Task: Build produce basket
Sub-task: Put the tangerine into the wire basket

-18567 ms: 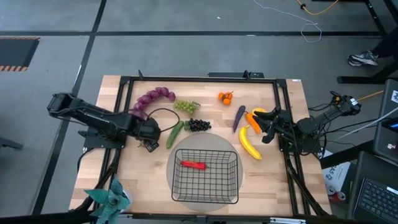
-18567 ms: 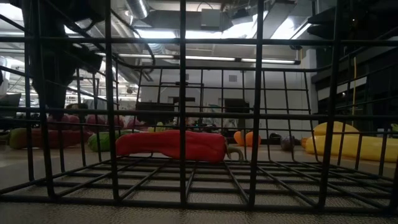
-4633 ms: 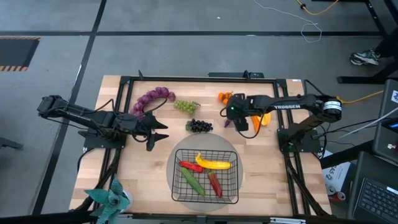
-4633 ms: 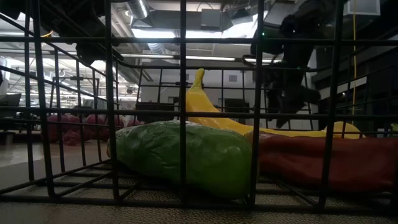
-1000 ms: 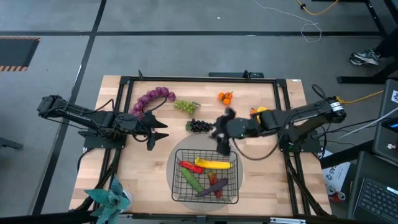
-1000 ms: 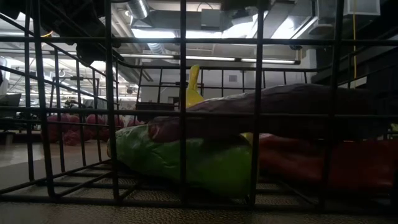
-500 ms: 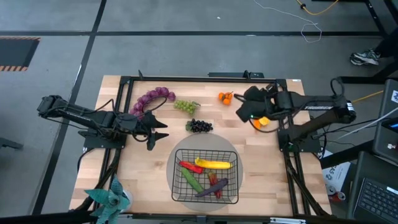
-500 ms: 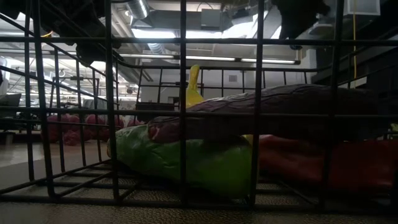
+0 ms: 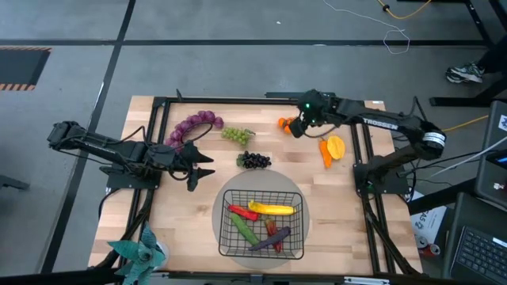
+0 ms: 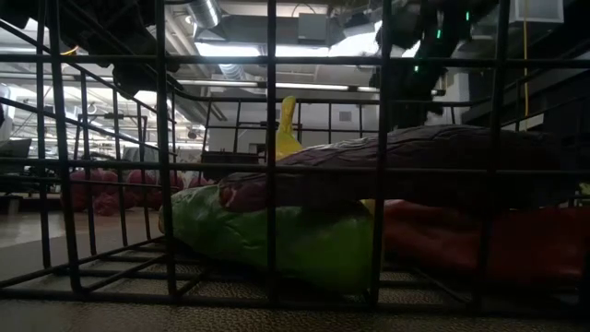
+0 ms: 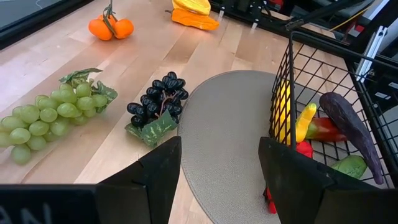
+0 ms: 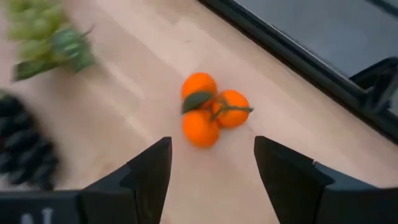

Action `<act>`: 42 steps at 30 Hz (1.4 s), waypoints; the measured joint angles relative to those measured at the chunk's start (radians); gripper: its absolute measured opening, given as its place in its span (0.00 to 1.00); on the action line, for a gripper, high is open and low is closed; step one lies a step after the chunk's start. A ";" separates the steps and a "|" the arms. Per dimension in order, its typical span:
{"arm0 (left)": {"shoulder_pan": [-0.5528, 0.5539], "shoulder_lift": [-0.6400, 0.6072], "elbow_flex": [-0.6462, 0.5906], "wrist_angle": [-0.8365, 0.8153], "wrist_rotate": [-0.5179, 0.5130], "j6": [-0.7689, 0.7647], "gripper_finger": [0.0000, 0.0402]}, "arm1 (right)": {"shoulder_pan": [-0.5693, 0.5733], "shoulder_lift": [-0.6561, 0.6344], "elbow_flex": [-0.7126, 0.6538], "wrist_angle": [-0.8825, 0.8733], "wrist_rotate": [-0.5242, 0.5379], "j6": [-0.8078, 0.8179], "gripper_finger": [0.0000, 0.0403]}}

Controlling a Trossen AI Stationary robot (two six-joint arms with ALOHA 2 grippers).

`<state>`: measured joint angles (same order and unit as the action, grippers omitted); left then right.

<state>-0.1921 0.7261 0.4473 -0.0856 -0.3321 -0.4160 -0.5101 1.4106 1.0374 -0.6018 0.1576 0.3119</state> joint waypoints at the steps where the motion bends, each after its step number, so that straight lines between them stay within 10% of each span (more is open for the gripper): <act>1: 0.000 0.000 0.000 0.000 0.000 0.000 0.52 | -0.026 0.011 -0.027 0.051 -0.022 0.001 0.58; 30: 0.000 0.000 0.000 -0.004 -0.001 0.000 0.52 | -0.109 0.323 -0.148 0.541 -0.061 0.076 0.56; 42: 0.000 0.000 0.000 -0.004 0.000 0.000 0.52 | -0.109 0.323 -0.148 0.539 -0.054 0.058 0.07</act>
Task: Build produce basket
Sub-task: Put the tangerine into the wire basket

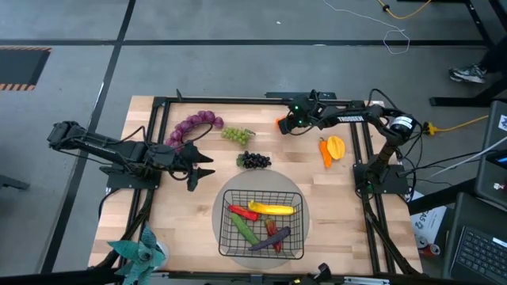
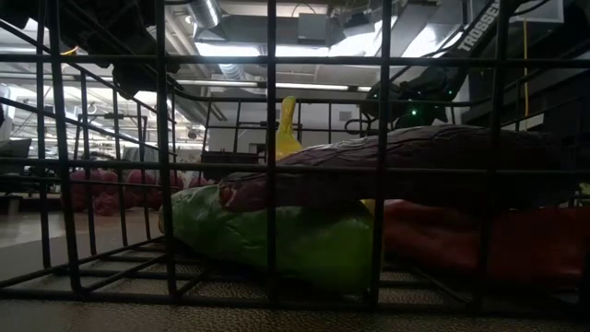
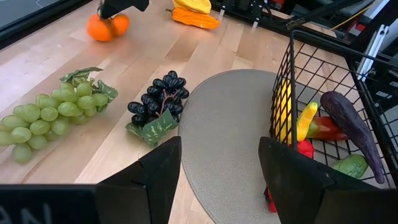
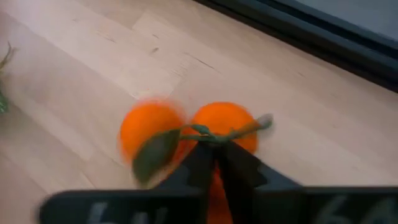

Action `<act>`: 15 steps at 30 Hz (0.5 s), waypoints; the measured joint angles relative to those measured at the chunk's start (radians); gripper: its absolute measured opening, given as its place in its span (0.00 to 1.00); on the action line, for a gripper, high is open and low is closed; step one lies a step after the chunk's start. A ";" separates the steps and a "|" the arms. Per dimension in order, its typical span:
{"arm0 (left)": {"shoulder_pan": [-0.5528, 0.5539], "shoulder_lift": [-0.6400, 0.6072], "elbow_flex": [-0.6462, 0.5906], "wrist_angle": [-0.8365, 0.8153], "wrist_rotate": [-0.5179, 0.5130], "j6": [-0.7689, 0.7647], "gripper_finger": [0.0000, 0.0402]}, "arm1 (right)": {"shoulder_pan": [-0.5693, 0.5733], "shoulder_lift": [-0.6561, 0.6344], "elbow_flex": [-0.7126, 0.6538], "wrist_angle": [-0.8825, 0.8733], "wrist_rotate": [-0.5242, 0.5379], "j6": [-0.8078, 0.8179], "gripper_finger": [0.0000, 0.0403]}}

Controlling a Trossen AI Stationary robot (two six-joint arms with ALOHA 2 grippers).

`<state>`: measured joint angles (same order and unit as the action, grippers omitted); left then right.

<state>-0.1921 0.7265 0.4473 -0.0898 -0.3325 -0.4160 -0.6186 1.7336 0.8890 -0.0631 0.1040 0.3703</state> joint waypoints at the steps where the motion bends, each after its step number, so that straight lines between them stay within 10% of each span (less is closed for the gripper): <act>1: 0.000 0.000 0.000 0.000 0.000 0.000 0.52 | 0.001 0.000 0.000 0.000 0.000 -0.014 0.04; 15: 0.000 0.000 0.000 0.000 0.000 0.000 0.52 | 0.156 -0.106 0.000 -0.002 -0.054 -0.035 0.01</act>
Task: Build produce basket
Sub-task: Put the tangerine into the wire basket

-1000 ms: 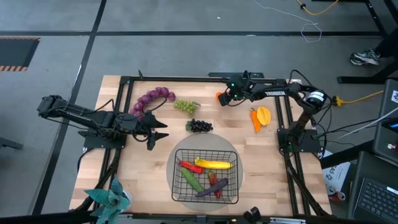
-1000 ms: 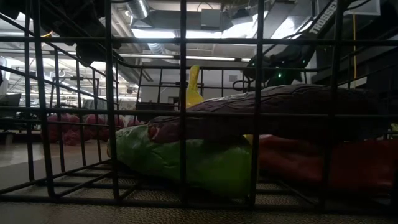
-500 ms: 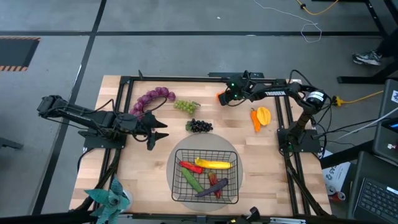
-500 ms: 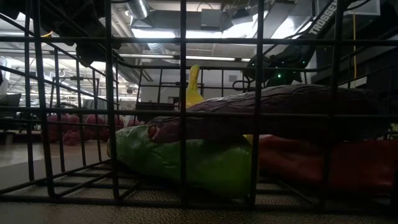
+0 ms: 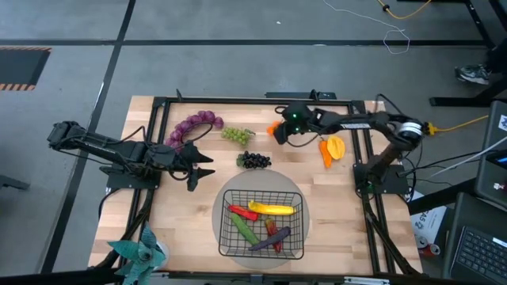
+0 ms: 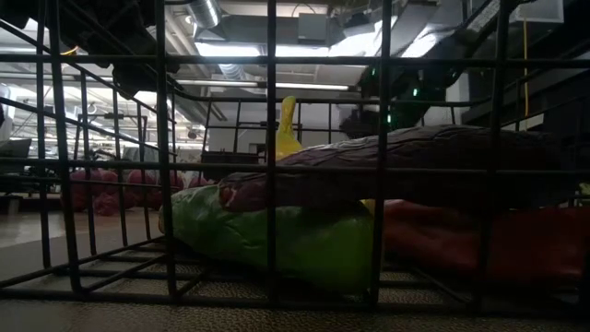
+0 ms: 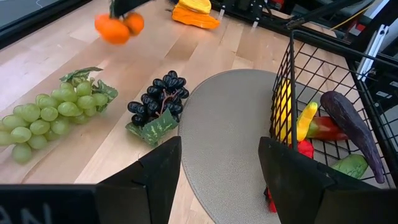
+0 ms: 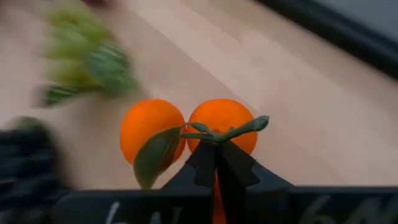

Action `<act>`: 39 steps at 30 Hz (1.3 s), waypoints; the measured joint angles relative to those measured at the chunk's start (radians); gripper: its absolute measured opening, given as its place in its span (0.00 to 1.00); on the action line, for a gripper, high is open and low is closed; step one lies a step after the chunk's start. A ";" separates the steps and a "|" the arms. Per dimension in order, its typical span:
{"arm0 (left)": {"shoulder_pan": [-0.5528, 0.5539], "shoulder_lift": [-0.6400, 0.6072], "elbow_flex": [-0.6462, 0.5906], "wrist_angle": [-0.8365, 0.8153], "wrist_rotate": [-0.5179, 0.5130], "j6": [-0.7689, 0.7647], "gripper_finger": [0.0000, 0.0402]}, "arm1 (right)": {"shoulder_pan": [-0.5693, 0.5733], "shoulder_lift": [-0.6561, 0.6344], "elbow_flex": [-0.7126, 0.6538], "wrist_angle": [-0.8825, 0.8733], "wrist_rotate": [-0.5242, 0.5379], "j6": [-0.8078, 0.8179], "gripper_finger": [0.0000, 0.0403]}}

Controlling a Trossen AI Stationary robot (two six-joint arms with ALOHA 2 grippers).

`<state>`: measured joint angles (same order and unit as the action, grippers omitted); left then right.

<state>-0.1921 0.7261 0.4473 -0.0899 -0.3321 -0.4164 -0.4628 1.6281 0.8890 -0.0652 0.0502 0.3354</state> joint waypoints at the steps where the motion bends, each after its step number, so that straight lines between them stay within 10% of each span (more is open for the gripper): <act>1: 0.000 0.000 0.000 0.000 0.000 0.000 0.52 | 0.018 -0.031 0.000 -0.001 0.000 -0.002 0.01; 14: 0.000 0.000 0.000 0.000 0.000 0.000 0.52 | 0.383 -0.413 0.002 0.026 -0.336 -0.136 0.01; 25: 0.000 0.000 0.000 0.000 0.000 0.000 0.52 | 0.674 -0.334 0.002 0.160 -0.333 -0.197 0.05; 39: 0.000 0.000 0.000 0.000 0.000 0.000 0.52 | 0.703 -0.272 0.002 0.323 -0.329 -0.265 0.35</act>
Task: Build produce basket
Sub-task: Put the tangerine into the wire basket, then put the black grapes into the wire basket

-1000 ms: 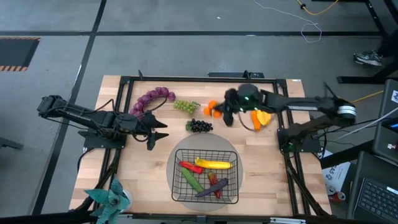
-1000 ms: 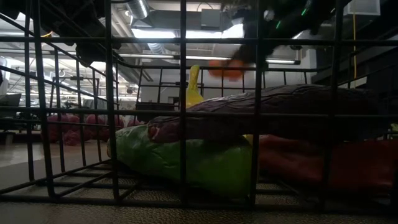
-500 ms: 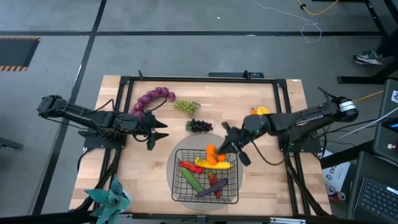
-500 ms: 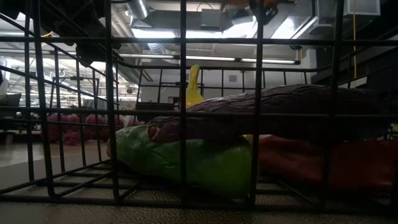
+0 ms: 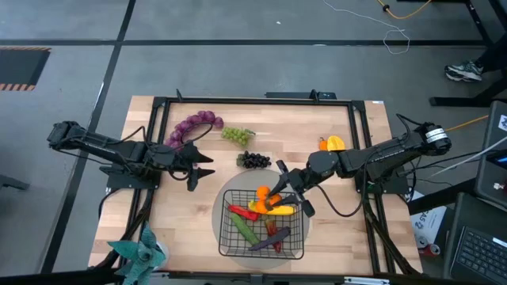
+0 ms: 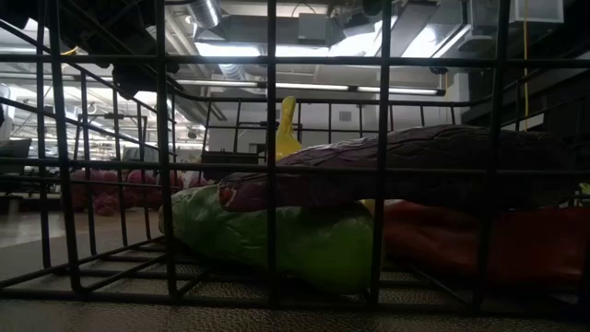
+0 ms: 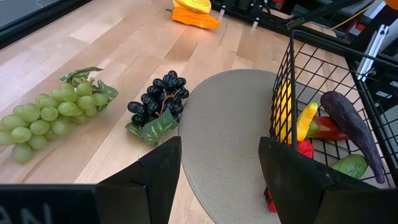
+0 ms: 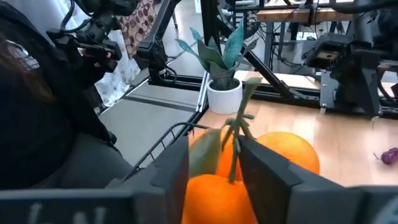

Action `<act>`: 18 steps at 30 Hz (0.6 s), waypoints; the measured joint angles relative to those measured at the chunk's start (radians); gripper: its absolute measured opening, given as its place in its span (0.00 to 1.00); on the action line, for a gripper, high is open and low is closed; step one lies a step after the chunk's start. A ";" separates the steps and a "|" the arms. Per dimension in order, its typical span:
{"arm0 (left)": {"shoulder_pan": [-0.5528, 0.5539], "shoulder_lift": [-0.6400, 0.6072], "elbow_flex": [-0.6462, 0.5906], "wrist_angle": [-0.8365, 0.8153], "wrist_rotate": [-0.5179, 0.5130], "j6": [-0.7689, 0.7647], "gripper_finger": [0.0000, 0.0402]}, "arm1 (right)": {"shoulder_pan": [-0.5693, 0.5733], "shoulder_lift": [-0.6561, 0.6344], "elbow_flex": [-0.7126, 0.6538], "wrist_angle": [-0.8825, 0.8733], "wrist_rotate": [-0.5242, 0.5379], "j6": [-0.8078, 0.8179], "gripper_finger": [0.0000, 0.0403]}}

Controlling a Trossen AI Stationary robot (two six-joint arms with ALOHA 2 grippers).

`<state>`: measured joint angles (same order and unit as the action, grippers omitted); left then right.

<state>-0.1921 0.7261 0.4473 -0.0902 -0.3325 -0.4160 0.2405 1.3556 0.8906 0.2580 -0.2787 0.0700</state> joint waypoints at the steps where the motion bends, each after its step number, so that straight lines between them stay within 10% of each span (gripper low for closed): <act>1: 0.000 0.000 0.000 0.000 0.000 0.000 0.52 | 0.000 0.000 0.000 0.013 0.000 0.000 0.38; 12: 0.000 0.000 0.000 -0.012 0.000 0.000 0.52 | 0.001 0.000 0.000 0.031 -0.059 0.052 0.48; 18: 0.000 0.000 0.000 -0.015 0.000 0.000 0.52 | -0.010 0.000 0.000 0.037 0.284 -0.059 0.48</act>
<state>-0.1925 0.7265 0.4473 -0.1055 -0.3325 -0.4160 0.2307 1.3552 0.8902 0.2955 0.0054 0.0111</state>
